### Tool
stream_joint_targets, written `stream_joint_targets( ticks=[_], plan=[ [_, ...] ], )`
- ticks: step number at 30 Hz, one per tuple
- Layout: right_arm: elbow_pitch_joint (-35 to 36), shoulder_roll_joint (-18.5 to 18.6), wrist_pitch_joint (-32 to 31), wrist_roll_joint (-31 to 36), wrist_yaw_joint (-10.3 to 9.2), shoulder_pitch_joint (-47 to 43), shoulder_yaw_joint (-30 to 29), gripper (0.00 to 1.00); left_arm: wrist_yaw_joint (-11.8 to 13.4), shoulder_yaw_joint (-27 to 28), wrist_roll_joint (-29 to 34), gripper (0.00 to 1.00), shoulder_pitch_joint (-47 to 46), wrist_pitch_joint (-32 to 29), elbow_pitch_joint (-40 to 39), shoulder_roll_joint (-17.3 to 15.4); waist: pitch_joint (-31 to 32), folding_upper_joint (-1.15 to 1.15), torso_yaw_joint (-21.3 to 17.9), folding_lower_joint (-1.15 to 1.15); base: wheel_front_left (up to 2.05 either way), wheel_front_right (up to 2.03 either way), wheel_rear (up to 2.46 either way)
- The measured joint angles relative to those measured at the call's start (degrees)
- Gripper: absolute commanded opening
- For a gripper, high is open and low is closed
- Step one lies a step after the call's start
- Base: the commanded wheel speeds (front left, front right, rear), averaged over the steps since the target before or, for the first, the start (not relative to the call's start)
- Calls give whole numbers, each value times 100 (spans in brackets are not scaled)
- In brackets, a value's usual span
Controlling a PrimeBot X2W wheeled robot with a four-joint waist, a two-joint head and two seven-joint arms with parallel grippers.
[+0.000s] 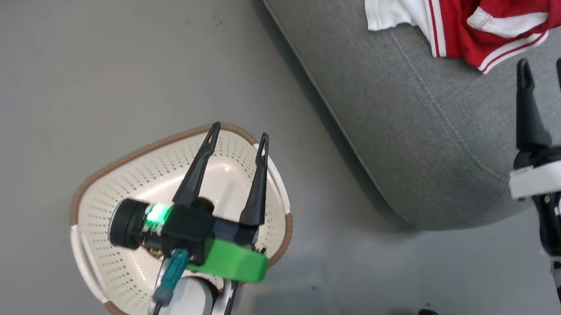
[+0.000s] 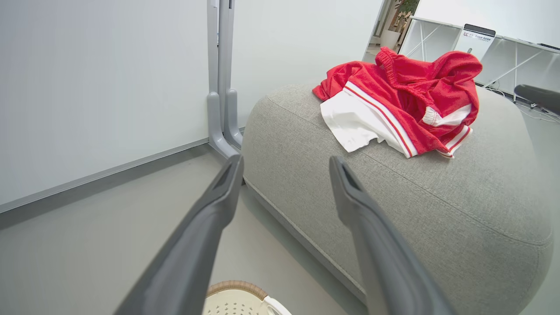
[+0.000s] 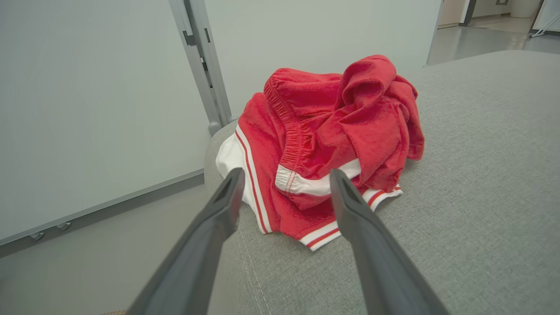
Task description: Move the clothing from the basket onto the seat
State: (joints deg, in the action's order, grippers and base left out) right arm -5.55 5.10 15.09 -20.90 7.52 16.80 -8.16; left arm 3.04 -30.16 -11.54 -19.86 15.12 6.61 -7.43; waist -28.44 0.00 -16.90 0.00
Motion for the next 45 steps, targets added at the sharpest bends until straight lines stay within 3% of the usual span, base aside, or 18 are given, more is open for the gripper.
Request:
stream_joint_targets(
  ticks=[13, 21, 34, 45],
  plan=[
    [172, -32, 0, 171, 0, -1091, 1060, 100, -79, 1712, 101, 100, 1614, 0, -547, 360, 1284, 0, 859, 0, 0, 0, 0],
    [102, -42, 0, 355, 0, -1728, 1403, 100, -267, 2303, 222, 100, 2403, 1, -753, 432, 2152, 0, 1322, 0, 0, 0, 0],
    [112, -74, 0, 597, 0, -2395, 1285, 100, -505, 2677, 581, 100, 3232, 0, -861, 447, 3192, 0, 1783, -1, 0, 0, 0],
    [166, -93, 0, 714, 0, -2536, 1205, 100, -559, 2626, 613, 100, 3351, 0, -687, 452, 3344, 0, 1795, -1, 0, 0, 0]
  ],
)
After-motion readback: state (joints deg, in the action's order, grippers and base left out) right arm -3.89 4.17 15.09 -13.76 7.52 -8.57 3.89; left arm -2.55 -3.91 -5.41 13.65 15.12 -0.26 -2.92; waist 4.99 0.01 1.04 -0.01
